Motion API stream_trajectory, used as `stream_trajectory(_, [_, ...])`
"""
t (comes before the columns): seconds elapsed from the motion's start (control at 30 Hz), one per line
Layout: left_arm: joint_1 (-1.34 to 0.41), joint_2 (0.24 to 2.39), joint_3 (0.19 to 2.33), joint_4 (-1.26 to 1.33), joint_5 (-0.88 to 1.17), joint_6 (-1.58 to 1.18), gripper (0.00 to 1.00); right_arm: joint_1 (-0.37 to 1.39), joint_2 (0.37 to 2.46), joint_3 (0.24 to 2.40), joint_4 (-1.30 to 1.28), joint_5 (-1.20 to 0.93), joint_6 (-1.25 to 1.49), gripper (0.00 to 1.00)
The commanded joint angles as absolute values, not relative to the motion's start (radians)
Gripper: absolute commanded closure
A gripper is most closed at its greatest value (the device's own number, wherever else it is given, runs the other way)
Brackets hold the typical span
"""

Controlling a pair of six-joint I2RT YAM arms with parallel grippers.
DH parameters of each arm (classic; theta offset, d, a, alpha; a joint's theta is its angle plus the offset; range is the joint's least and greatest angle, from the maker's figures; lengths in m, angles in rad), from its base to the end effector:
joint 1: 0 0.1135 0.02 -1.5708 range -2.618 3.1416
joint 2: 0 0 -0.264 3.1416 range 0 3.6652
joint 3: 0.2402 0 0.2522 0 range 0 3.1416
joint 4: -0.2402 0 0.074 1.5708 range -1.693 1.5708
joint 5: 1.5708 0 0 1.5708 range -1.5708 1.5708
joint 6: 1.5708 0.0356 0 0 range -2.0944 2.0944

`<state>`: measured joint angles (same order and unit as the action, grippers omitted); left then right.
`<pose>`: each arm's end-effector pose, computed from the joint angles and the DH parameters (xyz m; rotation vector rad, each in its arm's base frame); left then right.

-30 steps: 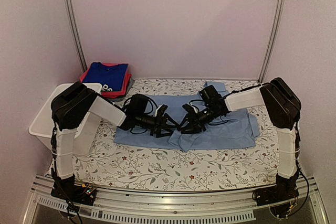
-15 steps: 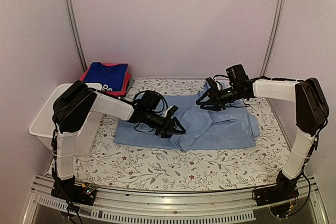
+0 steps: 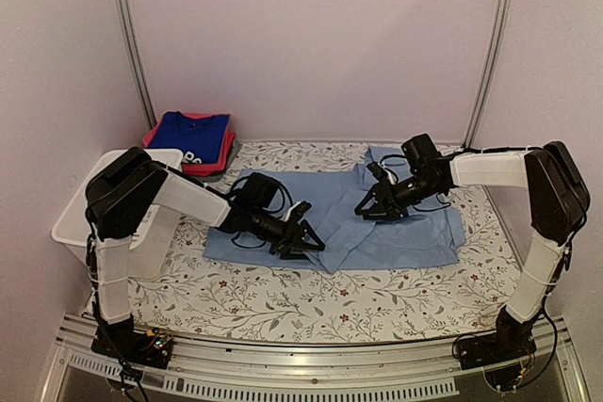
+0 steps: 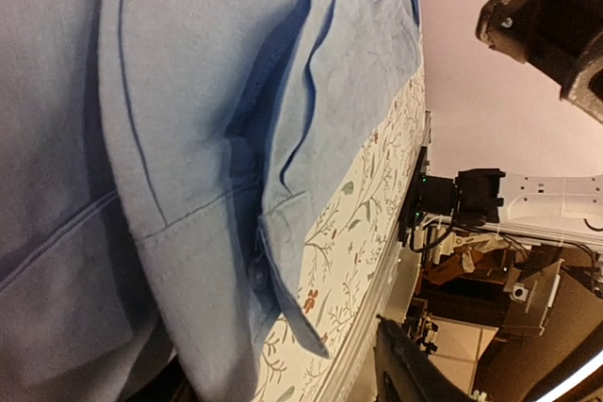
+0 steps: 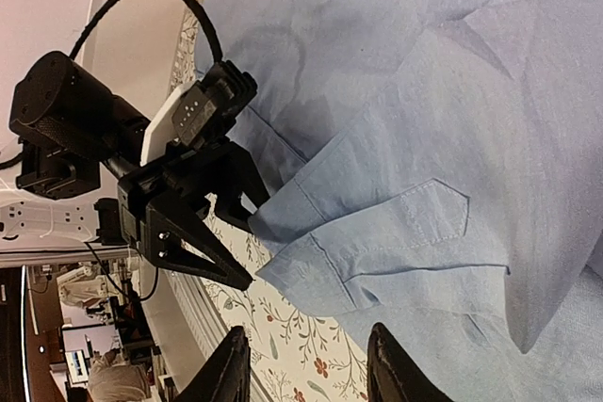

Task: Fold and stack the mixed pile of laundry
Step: Adjust the 1/3-folded shirt at the center of the board.

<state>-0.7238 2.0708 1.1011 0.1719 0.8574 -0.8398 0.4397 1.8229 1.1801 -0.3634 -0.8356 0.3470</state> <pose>0.2838 -0.2867 0.1074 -0.3321 -2.6241 1.5890 0.3238 0.1815 0.1877 -0.4578 2.5981 1.3637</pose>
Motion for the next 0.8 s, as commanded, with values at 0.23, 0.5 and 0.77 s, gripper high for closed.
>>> stream_trajectory(0.23, [-0.75,2.188,1.395,-0.189,0.795,-0.739,0.78,0.32,1.704,1.012,-0.401,-0.704,0.365,0.61])
stream_trajectory(0.5, [-0.677,2.099,1.491,-0.542,0.832,-0.557,1.0,0.254,1.65,0.856,-0.442,-0.555,0.34,0.63])
stream_trajectory(0.77, [-0.483,2.016,1.454,-0.869,0.778,-0.309,1.0,0.238,1.636,0.803,-0.455,-0.49,0.335,0.63])
